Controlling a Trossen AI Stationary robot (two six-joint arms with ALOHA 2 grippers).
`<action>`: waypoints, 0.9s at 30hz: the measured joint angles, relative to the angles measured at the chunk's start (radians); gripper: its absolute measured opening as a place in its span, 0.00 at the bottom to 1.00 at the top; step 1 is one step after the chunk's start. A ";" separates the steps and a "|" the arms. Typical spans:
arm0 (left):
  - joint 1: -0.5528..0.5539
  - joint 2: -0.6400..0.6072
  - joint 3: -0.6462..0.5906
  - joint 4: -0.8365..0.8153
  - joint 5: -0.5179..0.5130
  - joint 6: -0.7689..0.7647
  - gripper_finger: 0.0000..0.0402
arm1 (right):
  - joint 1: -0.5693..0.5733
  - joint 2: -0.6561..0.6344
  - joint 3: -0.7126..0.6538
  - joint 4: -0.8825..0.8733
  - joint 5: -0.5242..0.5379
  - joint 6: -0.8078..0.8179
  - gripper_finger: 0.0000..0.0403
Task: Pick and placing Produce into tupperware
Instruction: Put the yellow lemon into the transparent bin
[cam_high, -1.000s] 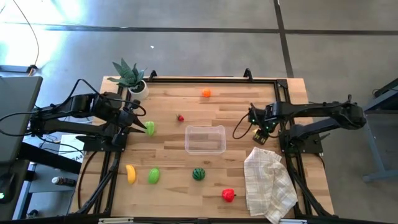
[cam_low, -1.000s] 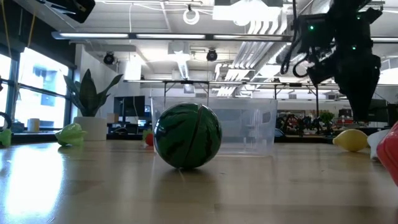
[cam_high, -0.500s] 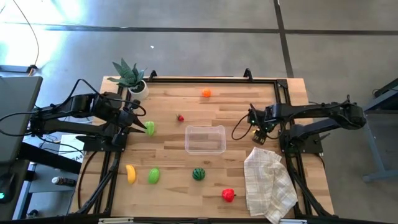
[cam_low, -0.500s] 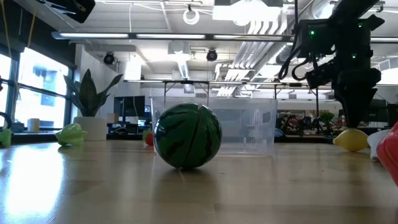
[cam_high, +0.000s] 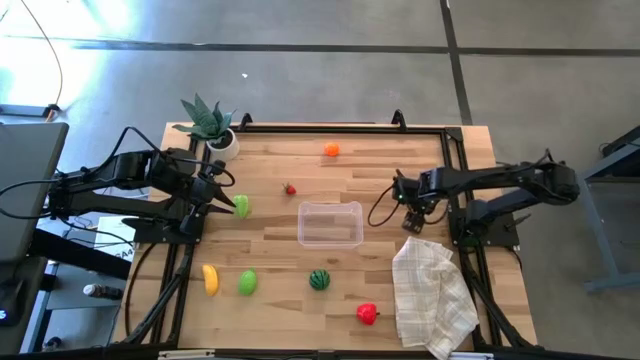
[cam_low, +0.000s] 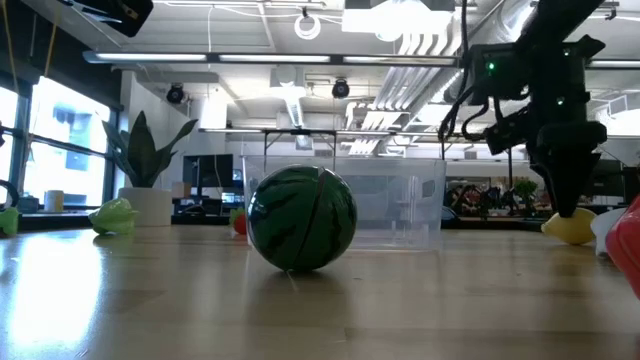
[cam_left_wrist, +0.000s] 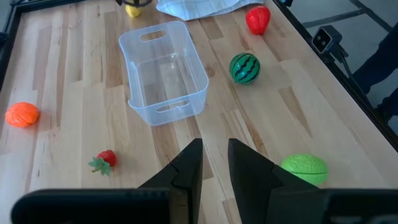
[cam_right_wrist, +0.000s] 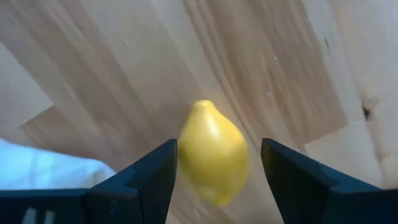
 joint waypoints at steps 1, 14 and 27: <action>0.000 0.000 0.000 0.000 0.000 0.000 0.17 | 0.000 0.012 0.000 0.008 -0.005 0.000 0.56; 0.000 0.000 0.000 0.000 0.000 0.000 0.17 | 0.000 0.161 -0.027 0.023 -0.036 0.003 0.56; 0.000 0.000 0.000 0.000 0.000 0.000 0.17 | 0.000 0.156 -0.031 -0.029 -0.037 0.081 0.56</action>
